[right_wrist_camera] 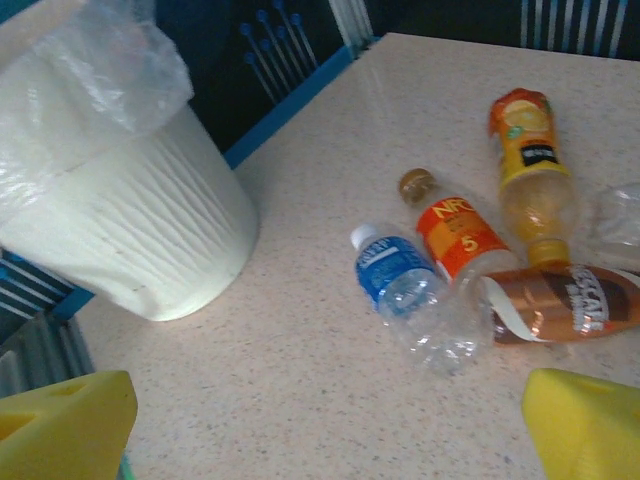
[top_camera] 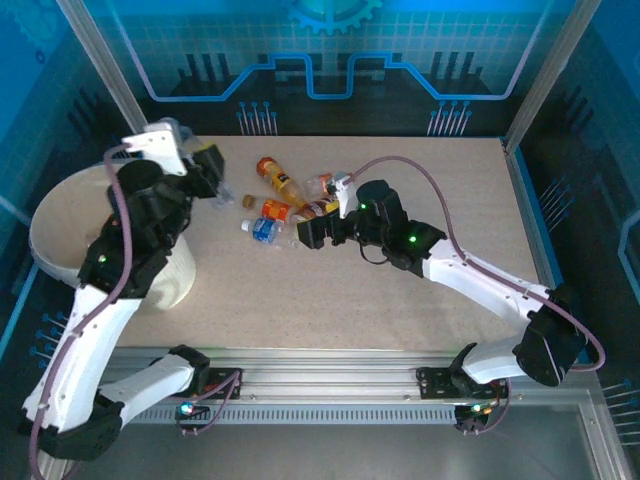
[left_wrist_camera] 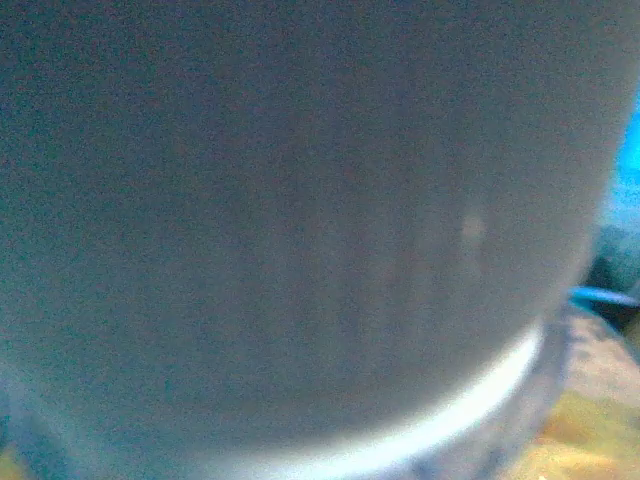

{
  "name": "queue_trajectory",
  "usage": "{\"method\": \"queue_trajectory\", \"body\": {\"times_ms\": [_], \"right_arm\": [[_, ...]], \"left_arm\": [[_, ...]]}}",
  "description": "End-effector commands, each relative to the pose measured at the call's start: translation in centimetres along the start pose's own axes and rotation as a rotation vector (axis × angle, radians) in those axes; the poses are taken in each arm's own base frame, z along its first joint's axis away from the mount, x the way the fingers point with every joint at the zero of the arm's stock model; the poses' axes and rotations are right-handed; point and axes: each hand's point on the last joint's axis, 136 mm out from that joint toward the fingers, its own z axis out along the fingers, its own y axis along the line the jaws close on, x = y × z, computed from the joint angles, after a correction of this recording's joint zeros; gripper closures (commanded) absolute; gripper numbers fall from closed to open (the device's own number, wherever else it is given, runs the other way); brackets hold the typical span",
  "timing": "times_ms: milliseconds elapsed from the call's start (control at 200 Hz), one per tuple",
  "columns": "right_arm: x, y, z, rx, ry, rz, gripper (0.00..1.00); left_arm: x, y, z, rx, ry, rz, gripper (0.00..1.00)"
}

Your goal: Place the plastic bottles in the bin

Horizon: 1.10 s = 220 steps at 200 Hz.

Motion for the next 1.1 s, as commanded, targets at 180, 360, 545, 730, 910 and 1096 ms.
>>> {"method": "queue_trajectory", "body": {"times_ms": [180, 360, 545, 730, 910, 1096], "right_arm": [[-0.2, -1.3, -0.7, 0.057, -0.011, 0.009, 0.00], [-0.3, -1.3, -0.8, 0.053, -0.015, 0.006, 0.00], [-0.8, -0.9, -0.9, 0.040, -0.019, 0.001, 0.00], [-1.0, -0.9, -1.6, 0.047, -0.030, -0.004, 0.00], [-0.8, -1.3, -2.4, 0.070, -0.041, -0.003, 0.00], [-0.8, -1.6, -2.9, 0.090, -0.053, 0.002, 0.00]], "left_arm": [[-2.5, 15.7, -1.2, -0.682, -0.080, 0.150, 0.46], [0.7, 22.3, -0.5, -0.881, -0.007, 0.141, 0.46], [4.9, 26.3, 1.5, -0.920, 0.059, 0.053, 0.44], [8.6, 29.9, 2.5, -1.011, 0.135, 0.019, 0.34], [9.3, 30.1, 2.4, -1.023, 0.174, -0.038, 0.11], [6.7, 28.2, 1.4, -0.961, 0.136, -0.105, 0.02]]}}
